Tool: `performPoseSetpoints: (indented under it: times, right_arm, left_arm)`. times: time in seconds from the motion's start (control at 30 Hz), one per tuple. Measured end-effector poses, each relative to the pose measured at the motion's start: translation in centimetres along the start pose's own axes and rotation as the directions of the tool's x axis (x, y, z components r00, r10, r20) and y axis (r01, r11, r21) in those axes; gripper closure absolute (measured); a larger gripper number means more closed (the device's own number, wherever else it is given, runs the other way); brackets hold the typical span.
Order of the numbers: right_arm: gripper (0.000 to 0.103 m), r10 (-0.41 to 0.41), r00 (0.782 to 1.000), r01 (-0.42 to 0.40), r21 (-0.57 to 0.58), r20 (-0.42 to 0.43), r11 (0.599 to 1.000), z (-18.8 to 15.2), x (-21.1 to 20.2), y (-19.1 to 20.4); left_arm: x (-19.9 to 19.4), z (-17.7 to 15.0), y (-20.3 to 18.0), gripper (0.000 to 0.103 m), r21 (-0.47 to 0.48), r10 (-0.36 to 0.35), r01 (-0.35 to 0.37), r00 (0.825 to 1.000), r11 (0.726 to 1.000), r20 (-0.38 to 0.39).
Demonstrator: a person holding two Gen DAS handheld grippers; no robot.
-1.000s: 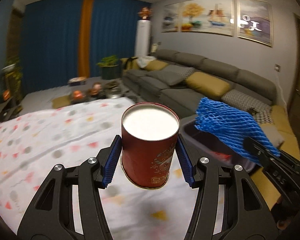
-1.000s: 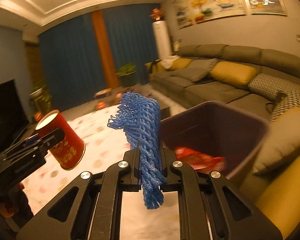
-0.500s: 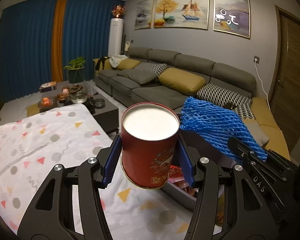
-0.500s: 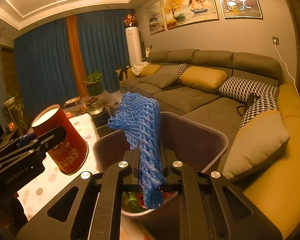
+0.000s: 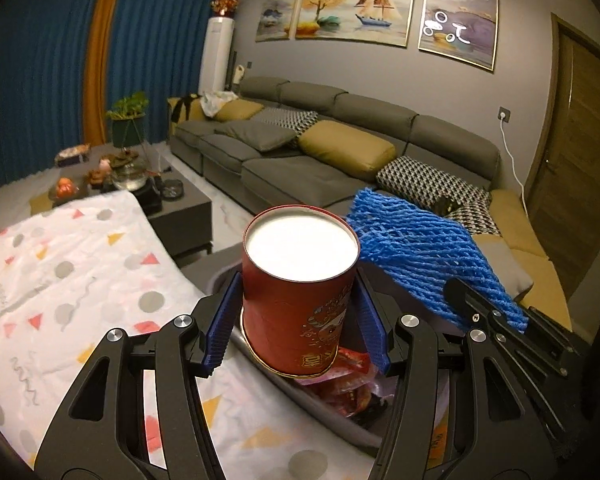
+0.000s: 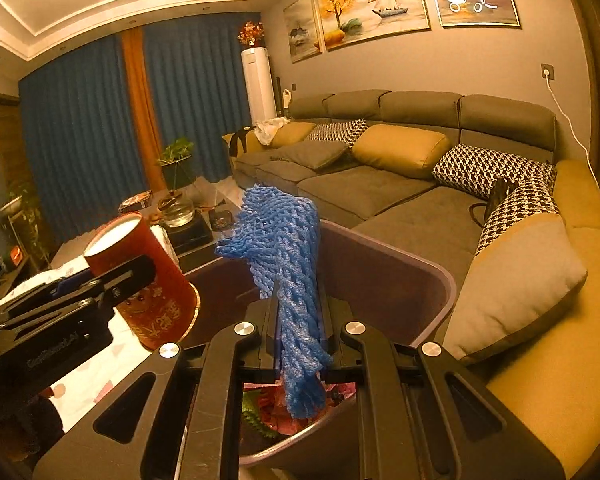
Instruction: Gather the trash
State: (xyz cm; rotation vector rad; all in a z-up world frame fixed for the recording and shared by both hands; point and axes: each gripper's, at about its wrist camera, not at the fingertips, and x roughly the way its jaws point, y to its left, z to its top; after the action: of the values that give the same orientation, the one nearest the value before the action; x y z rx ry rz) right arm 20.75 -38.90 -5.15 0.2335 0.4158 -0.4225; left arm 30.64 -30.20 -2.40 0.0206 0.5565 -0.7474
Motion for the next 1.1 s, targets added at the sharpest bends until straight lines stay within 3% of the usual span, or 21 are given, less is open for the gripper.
performPoseSetpoints:
  times: [0.13,0.3,0.37,0.57,0.73,1.1]
  right_arm:
    - [0.062,0.001,1.000,-0.001,0.008,-0.003,1.000,-0.2,0.5,-0.1]
    - [0.054,-0.015,1.000,0.015,0.018,-0.012,1.000,-0.6,0.6,-0.4]
    - [0.049,-0.025,1.000,0.025,0.011,-0.004,1.000,-0.7,0.2,-0.2]
    - [0.017,-0.068,0.997,0.069,-0.043,0.034,0.997,-1.2,-1.5,1.2]
    - [0.006,-0.075,0.996,0.080,-0.100,0.053,0.992,-2.4,-3.5,3.0]
    - [0.006,-0.015,0.998,0.023,-0.136,0.060,0.990,-4.6,-8.8,6.1]
  left_arm:
    - [1.0,-0.6,0.6,0.041,-0.004,-0.038,0.038,0.999,0.999,-0.030]
    - [1.2,-1.3,1.8,0.027,-0.033,-0.015,0.014,0.999,0.999,-0.035]
    - [0.6,-1.4,2.5,0.023,-0.046,0.008,-0.009,1.000,0.999,-0.024]
    - [-2.8,-2.5,3.3,0.012,-0.017,0.129,-0.129,0.992,0.992,0.007]
    - [-7.5,-4.1,4.5,0.006,-0.024,0.263,-0.262,0.964,0.965,0.041]
    - [-17.0,-7.8,5.3,0.006,-0.066,0.426,-0.421,0.902,0.905,0.076]
